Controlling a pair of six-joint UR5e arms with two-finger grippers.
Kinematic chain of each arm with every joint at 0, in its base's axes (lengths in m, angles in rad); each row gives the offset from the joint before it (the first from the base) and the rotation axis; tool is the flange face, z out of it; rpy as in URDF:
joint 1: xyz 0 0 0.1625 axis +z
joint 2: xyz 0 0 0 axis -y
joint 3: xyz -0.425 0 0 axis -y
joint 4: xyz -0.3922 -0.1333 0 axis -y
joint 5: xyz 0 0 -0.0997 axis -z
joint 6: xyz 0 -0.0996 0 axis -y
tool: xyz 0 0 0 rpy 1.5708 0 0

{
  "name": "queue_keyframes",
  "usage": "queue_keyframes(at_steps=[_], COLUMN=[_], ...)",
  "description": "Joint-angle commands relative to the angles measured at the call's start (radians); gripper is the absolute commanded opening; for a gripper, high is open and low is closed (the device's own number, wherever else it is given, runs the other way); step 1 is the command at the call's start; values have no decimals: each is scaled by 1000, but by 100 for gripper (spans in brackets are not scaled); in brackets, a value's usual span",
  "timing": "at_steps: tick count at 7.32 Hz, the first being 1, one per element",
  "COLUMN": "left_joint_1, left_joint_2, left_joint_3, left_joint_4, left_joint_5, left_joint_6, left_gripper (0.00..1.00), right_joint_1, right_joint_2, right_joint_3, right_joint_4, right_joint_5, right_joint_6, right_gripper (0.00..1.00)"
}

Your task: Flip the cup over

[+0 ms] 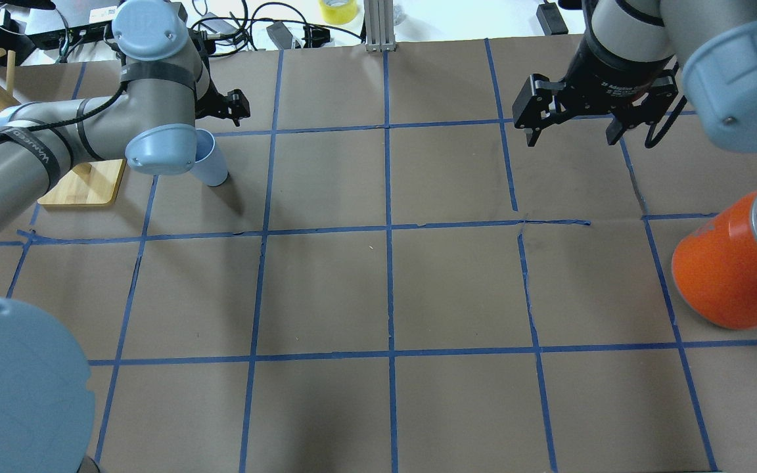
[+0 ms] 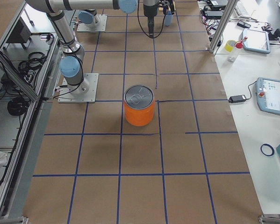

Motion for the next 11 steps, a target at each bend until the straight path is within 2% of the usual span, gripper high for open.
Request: queue_keyframes(at_steps=[1,3,4,5,7,8,11], left_joint_1=[-20,-95,-141,-175,-206,-204,-186], left_joint_2=[158,270,293,304,321,322,321], left_joint_3=[16,28,61,94,92,94,102], left_joint_4=[-299,-502,-574,-702,-736,-736,-710], left_joint_5=[-18,-64,-89,-119,-140,-236,-237], left_joint_6=[-14,-31,-48,-48,-91,-82,-59], left_gripper=[100,100,100,100,100,100,100], right_joint_1=[1,3,7,7,9,9,9], right_joint_2=[-2,-2,-8,-6,-9,-8,-5], right_joint_3=[-1,-1,-1,-1,-2,-2,-2], right_joint_4=[1,4,11,10,10,8,11], right_joint_5=[6,8,9,9,11,9,11], right_joint_6=[2,3,29,31,31,29,31], right_gripper=[100,100,100,100,100,100,100])
